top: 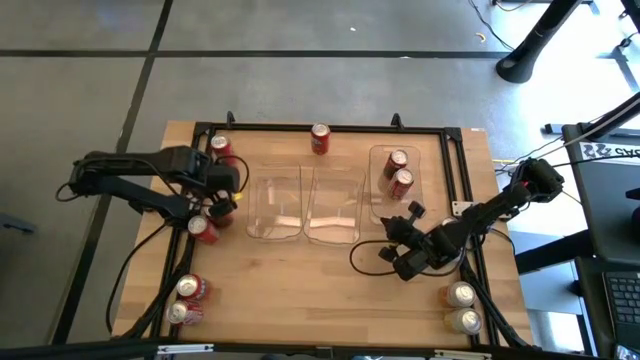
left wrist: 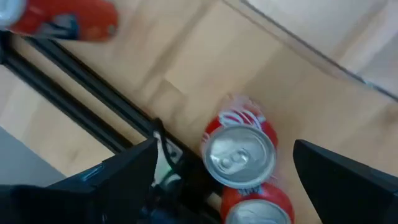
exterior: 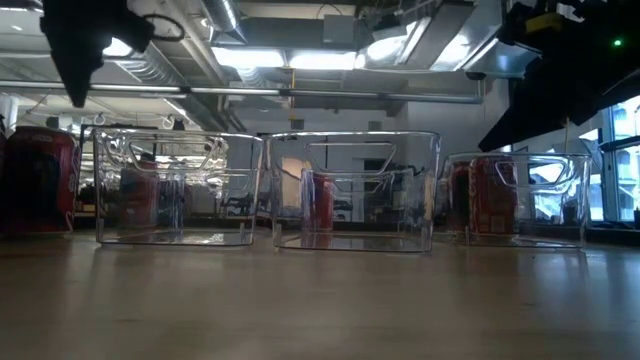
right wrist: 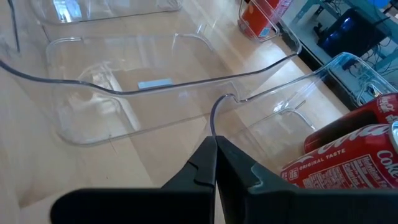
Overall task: Sort soda cans
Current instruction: Put the red soda can into the right transparent bin
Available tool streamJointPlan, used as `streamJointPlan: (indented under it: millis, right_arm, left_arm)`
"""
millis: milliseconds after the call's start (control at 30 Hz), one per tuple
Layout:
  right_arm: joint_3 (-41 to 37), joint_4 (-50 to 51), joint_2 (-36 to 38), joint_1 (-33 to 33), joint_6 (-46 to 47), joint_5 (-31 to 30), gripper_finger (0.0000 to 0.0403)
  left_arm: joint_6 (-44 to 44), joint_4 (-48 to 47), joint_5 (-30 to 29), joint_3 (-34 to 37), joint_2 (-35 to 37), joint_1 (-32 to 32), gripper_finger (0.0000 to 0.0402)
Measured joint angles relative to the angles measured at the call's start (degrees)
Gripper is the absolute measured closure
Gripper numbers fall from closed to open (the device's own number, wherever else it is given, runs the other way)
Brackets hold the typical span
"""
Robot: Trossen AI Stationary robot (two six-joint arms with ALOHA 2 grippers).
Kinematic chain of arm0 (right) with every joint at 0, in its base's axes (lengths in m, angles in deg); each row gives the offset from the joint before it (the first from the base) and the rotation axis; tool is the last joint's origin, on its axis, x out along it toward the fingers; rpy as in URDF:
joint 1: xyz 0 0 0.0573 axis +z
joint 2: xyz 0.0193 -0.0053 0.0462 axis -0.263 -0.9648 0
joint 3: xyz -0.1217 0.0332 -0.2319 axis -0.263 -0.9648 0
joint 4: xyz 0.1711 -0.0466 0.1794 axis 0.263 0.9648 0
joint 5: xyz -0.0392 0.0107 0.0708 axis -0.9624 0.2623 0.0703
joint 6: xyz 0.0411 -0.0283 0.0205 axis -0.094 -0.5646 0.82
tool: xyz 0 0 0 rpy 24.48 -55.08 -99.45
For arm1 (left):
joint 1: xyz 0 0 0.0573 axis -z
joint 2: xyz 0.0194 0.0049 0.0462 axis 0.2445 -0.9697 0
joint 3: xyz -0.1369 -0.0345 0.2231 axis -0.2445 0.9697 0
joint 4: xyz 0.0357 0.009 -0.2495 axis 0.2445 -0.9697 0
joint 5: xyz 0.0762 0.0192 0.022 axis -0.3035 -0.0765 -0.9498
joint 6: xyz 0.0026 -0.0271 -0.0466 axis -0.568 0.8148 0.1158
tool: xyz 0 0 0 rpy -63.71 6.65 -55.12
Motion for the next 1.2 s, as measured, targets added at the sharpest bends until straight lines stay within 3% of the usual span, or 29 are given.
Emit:
streamJointPlan:
  millis: [467,833,1067,1200]
  right_arm:
    - [0.0,-1.59,-0.02,0.0,-1.51,-0.03,0.0395]
    - [0.0,-1.61,-0.02,0.0,-1.53,-0.07,0.0395]
    - [0.0,-1.63,-0.04,0.0,-1.53,-0.09,0.0395]
    - [0.0,-1.63,-0.04,0.0,-1.54,-0.12,0.0395]
  left_arm:
    - [-3.03,6.5,7.44,9.03,0.0,0.37,0.0039]
    - [-3.19,9.23,6.8,15.93,-0.02,0.33,0.0039]
    - [-3.34,9.19,6.74,15.69,-0.72,0.33,0.0039]
    - [-3.4,9.22,6.74,15.67,-0.74,0.33,0.0065]
